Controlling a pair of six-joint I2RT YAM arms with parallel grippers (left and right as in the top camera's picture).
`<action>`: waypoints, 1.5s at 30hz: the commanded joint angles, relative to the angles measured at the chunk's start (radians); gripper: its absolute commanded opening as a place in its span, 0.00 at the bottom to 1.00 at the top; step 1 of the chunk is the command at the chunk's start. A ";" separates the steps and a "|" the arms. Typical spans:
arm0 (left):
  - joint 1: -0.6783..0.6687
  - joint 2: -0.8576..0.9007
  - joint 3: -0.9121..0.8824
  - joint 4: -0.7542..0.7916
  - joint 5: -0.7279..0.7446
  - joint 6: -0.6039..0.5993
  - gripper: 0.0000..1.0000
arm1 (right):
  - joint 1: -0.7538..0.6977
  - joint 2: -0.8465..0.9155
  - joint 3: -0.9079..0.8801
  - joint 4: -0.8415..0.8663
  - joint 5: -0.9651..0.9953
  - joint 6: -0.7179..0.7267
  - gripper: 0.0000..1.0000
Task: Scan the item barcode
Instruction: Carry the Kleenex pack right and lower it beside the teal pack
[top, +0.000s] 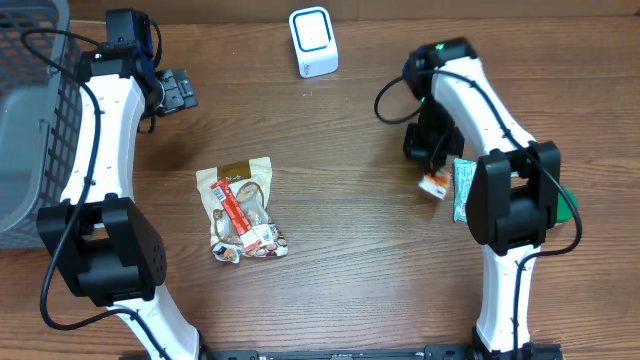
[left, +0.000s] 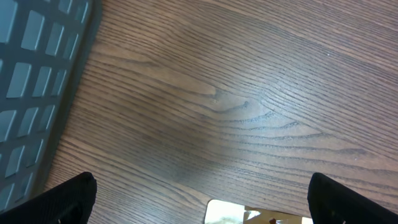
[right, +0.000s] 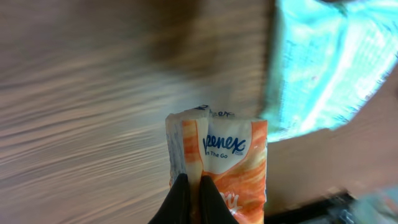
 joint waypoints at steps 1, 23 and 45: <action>0.004 -0.013 0.008 0.001 0.005 0.011 1.00 | 0.029 -0.019 -0.080 0.000 0.226 0.131 0.04; 0.004 -0.013 0.008 0.001 0.005 0.011 1.00 | 0.264 -0.145 -0.213 0.116 0.455 0.187 0.04; 0.004 -0.013 0.008 0.001 0.005 0.011 1.00 | 0.227 -0.289 -0.427 0.374 0.378 0.129 0.04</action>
